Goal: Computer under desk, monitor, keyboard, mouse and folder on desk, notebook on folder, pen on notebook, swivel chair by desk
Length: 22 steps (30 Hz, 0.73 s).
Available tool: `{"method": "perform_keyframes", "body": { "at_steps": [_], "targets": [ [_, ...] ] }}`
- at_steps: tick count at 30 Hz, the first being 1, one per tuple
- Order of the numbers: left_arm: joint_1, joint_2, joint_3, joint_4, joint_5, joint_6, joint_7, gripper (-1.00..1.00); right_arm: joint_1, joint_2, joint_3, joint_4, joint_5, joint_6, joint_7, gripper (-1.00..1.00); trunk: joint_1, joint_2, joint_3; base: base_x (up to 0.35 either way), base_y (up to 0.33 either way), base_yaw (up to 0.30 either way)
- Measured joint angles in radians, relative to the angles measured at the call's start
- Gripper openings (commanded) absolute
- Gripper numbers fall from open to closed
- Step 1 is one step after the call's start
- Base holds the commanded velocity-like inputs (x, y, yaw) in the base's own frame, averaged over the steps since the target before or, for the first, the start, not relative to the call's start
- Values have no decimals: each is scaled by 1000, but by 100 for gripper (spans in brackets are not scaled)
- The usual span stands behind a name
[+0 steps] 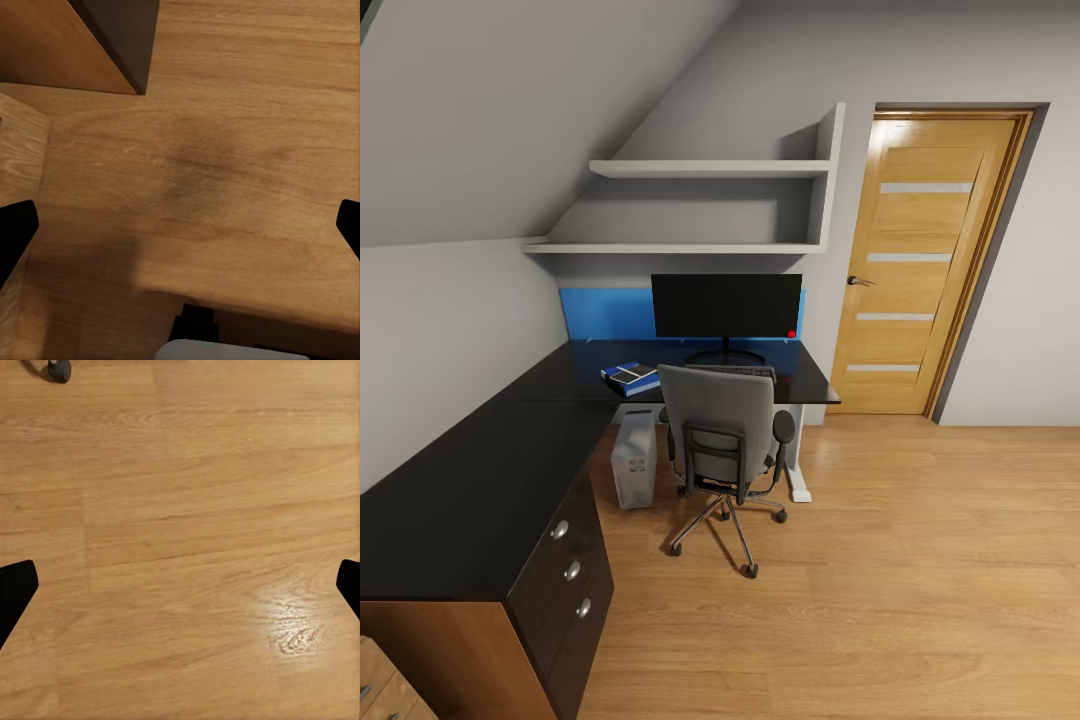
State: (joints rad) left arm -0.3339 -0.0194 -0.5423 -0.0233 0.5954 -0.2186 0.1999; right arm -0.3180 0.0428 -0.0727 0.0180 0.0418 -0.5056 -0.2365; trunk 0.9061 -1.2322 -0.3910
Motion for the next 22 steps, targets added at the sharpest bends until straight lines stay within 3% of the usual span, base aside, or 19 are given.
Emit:
{"method": "perform_keyframes", "body": {
  "at_steps": [22],
  "targets": [
    [0, 1, 1, 0, 0, 0, -2, 100, 0, 0, 0, 0, 0, 0, 0, 100, 0, 0, 0, 0, 0, 0]
  ]
}}
